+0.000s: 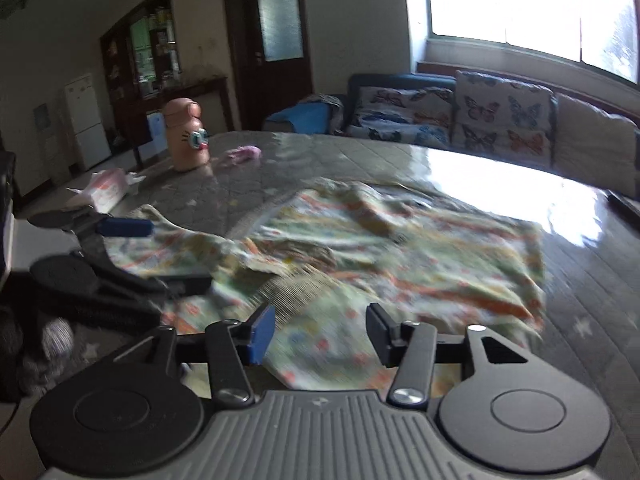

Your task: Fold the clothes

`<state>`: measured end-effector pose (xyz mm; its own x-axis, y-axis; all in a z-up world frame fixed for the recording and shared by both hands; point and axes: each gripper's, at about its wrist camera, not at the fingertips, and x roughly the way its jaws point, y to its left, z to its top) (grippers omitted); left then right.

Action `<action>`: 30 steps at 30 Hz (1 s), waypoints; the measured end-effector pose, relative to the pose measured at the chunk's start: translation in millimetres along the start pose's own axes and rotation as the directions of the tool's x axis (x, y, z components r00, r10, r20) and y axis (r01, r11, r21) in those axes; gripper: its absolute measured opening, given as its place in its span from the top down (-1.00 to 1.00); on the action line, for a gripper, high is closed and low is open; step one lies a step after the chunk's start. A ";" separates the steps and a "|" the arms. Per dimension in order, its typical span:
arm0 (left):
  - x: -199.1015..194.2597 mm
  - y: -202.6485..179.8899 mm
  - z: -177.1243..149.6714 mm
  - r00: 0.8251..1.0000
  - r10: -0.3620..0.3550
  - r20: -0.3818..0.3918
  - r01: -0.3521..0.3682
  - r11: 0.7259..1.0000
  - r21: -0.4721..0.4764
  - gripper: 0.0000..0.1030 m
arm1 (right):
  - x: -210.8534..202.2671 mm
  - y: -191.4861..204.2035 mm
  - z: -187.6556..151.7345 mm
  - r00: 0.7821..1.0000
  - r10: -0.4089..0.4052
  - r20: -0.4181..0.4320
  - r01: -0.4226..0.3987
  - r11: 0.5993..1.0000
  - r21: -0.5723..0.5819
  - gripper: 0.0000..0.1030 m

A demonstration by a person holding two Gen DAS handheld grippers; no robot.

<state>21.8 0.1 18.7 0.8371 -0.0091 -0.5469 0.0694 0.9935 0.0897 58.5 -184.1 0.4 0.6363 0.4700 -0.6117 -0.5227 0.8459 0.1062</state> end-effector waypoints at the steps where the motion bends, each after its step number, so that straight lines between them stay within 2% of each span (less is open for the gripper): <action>1: 1.9 -1.9 0.8 1.000 0.000 -0.003 0.000 1.000 0.003 -1.00 | -2.9 -10.0 -6.6 1.000 -0.018 -0.011 0.018 0.999 0.028 -0.09; 7: 13.6 -14.6 6.0 1.000 -0.011 -0.016 0.012 1.000 0.025 -1.00 | -15.5 -55.3 -39.8 0.994 -0.095 -0.062 0.104 0.983 0.154 -0.10; 10: 19.9 -21.3 9.2 1.000 -0.013 -0.022 0.014 0.999 0.042 -1.00 | -19.9 -67.6 -48.2 0.994 -0.078 -0.073 0.090 0.980 0.175 -0.10; 16: 28.1 -32.9 10.3 0.999 -0.017 -0.042 0.020 0.997 0.071 -1.00 | -19.9 -75.3 -25.0 0.997 -0.079 0.001 0.078 0.984 0.159 -0.17; 19: 32.9 -36.8 7.8 0.998 -0.012 -0.063 0.017 0.997 0.079 -1.00 | -1.1 -84.1 -12.6 0.997 -0.070 0.015 0.066 0.985 0.160 -0.17; 24: 38.3 -36.3 5.4 0.997 0.011 -0.081 -0.004 0.996 0.092 -1.00 | 27.3 -96.1 -13.7 0.996 -0.086 -0.023 0.089 0.981 0.170 -0.16; 30: 41.3 -31.1 4.9 0.995 0.032 -0.095 -0.025 0.996 0.084 -1.00 | 21.1 -95.7 -21.2 0.995 -0.094 -0.027 0.097 0.981 0.168 -0.22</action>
<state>56.9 -31.7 -2.6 0.7839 0.0340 -0.6200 0.0940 0.9805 0.1726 109.9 -260.5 -39.3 0.6667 0.3814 -0.6403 -0.3556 0.9178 0.1764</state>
